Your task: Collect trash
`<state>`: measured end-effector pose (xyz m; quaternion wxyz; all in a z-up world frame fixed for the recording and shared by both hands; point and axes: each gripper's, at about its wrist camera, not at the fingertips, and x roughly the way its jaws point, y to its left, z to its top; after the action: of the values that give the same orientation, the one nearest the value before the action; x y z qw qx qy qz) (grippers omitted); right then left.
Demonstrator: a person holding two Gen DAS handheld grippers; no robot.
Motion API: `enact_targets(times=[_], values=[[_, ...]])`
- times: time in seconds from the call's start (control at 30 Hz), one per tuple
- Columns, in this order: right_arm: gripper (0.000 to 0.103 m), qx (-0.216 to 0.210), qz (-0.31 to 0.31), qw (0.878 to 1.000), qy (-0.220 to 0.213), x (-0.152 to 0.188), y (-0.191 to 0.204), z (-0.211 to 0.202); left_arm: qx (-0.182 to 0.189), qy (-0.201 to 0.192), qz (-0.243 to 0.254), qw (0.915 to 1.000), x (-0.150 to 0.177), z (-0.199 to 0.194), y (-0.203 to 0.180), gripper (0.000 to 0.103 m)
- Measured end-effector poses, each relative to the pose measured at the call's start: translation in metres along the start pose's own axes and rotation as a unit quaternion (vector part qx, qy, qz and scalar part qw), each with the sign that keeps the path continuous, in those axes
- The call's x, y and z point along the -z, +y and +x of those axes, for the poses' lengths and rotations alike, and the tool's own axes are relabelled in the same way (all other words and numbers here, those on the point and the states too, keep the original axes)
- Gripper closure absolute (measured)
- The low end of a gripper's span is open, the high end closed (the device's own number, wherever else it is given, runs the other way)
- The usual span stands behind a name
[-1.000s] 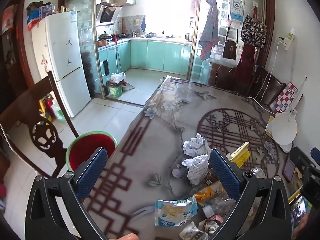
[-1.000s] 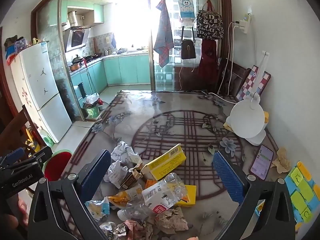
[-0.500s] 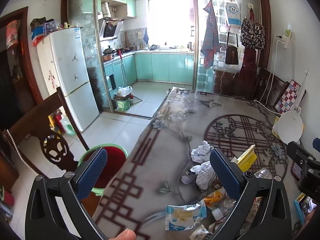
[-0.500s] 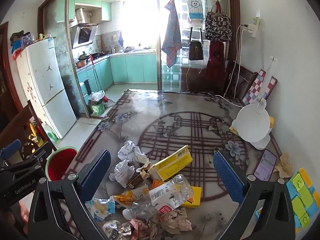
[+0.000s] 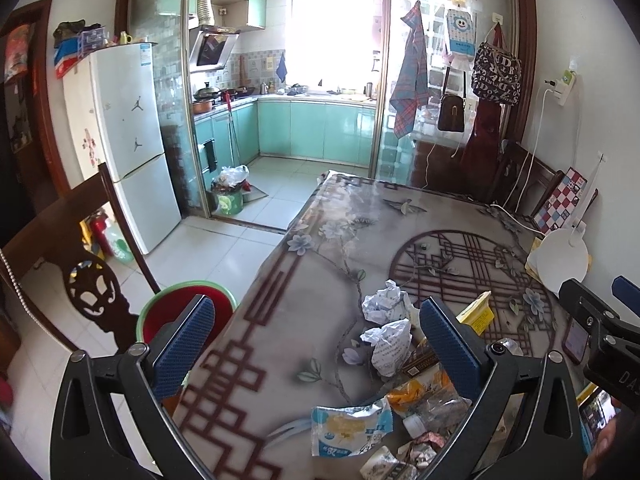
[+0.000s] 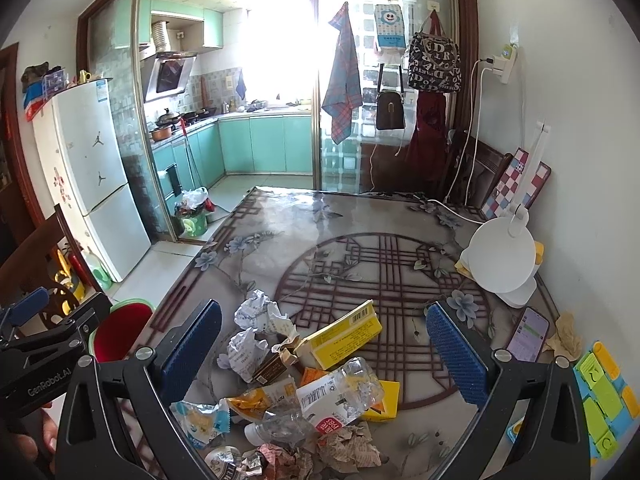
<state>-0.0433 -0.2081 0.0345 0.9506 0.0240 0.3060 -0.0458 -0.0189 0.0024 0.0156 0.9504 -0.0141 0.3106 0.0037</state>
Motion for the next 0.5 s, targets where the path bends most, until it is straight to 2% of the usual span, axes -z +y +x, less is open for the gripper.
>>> enact_targets(times=[0.5], values=[[0.000, 0.006, -0.004, 1.000, 0.004, -0.0001, -0.0006, 0.0039, -0.020, 0.004, -0.001, 0.9998, 0.0004, 0.0019, 0.0020, 0.000]])
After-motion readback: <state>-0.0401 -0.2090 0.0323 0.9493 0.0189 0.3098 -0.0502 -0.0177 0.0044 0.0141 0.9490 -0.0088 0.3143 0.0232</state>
